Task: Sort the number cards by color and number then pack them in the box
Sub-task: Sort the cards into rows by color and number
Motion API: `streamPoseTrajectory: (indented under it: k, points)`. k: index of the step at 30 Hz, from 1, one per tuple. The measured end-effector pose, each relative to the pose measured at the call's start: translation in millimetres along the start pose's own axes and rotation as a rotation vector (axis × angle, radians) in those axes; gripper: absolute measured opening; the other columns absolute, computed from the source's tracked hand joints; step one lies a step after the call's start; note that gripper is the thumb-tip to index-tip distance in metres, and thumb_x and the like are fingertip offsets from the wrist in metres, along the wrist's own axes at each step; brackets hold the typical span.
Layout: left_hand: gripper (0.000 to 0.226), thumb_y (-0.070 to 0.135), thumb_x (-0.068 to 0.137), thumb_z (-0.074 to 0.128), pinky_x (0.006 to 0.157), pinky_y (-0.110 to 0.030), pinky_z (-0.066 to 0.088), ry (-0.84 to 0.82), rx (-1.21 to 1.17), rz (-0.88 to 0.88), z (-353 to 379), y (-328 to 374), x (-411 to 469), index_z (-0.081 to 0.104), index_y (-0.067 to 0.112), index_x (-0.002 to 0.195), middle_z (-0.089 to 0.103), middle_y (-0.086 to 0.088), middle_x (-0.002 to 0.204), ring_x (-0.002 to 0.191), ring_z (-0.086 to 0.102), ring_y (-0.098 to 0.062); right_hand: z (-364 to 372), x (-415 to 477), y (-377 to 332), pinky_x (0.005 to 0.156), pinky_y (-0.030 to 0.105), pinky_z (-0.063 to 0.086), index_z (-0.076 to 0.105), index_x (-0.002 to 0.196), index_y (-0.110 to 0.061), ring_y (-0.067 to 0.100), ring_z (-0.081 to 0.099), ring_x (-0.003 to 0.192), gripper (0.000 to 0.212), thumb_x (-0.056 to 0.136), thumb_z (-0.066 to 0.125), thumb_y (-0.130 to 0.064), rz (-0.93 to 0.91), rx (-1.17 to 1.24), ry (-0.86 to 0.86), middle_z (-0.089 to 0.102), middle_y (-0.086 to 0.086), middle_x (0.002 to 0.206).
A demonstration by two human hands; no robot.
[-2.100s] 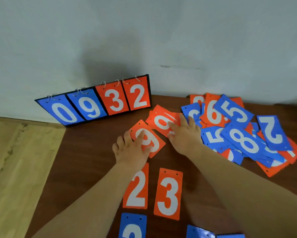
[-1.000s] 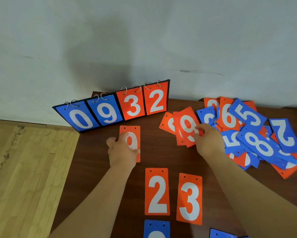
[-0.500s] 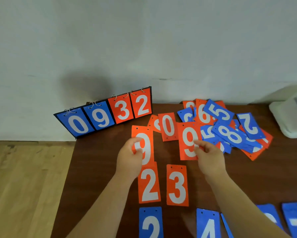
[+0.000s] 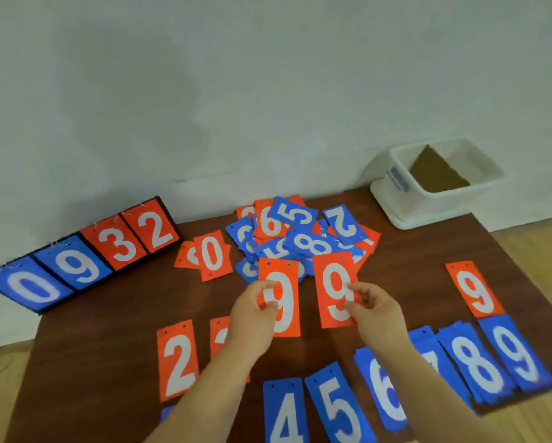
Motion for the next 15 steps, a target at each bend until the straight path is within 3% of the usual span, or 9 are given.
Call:
streamPoseTrajectory:
  k: [2,6,8,10,13,15]
  points:
    - [0.038,0.005,0.096,0.061,0.046,-0.013,0.041,-0.006,0.008,0.036,45.4,15.9,-3.8,0.063,0.041,0.107,0.065,0.011,0.108,0.055,0.059,0.003,-42.6,12.4,12.6,0.071,0.037,0.060,0.073,0.106,-0.028,0.018,0.071,0.077,0.030,0.089,0.072,-0.004,-0.001,-0.006,0.006,0.074,-0.001,0.089]
    - [0.036,0.007,0.095,0.062,0.057,-0.011,0.045,-0.043,0.014,0.016,145.9,42.1,-15.6,0.065,0.041,0.108,0.063,0.017,0.110,0.075,0.064,-0.001,-132.3,46.0,36.8,0.068,0.033,0.062,0.071,0.107,-0.032,0.017,0.073,0.079,0.028,0.091,0.071,-0.009,0.010,-0.065,-0.017,0.074,-0.005,0.093]
    - [0.035,0.007,0.095,0.062,0.065,-0.013,0.048,-0.065,0.008,-0.001,190.6,51.0,-19.9,0.066,0.038,0.112,0.062,0.018,0.109,0.086,0.065,-0.001,-170.6,60.7,47.5,0.059,0.023,0.056,0.069,0.108,-0.034,0.011,0.070,0.078,0.027,0.093,0.070,-0.011,-0.001,-0.099,-0.012,0.072,-0.006,0.094]
    - [0.034,0.007,0.096,0.061,0.066,-0.013,0.049,-0.081,0.004,-0.021,228.6,60.0,-23.9,0.066,0.035,0.114,0.062,0.018,0.108,0.088,0.063,0.000,-207.4,72.7,58.2,0.050,0.020,0.048,0.068,0.109,-0.035,0.008,0.063,0.064,0.027,0.094,0.070,-0.013,0.004,-0.125,0.008,0.071,-0.005,0.092]
    - [0.035,0.009,0.097,0.059,0.070,-0.012,0.047,-0.109,0.046,-0.018,273.0,73.4,-29.0,0.065,0.034,0.120,0.060,0.015,0.116,0.095,0.059,-0.001,-259.6,90.7,76.6,0.058,0.028,0.054,0.071,0.111,-0.032,0.009,0.064,0.065,0.027,0.092,0.070,-0.013,0.043,-0.148,0.040,0.072,-0.005,0.098]
    - [0.037,0.007,0.098,0.057,0.082,-0.016,0.047,-0.127,0.049,-0.025,290.5,77.3,-30.5,0.065,0.034,0.122,0.059,0.013,0.123,0.109,0.057,-0.006,-284.4,105.0,85.3,0.062,0.032,0.056,0.071,0.113,-0.030,0.014,0.066,0.069,0.027,0.091,0.069,-0.013,0.063,-0.149,0.049,0.071,-0.004,0.101]
Point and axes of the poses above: each hand's wrist, its own x-axis towards the middle knuckle, its own z-axis out of the palm, y = z × x, the point moved 3 cm from there along x, towards the middle knuckle
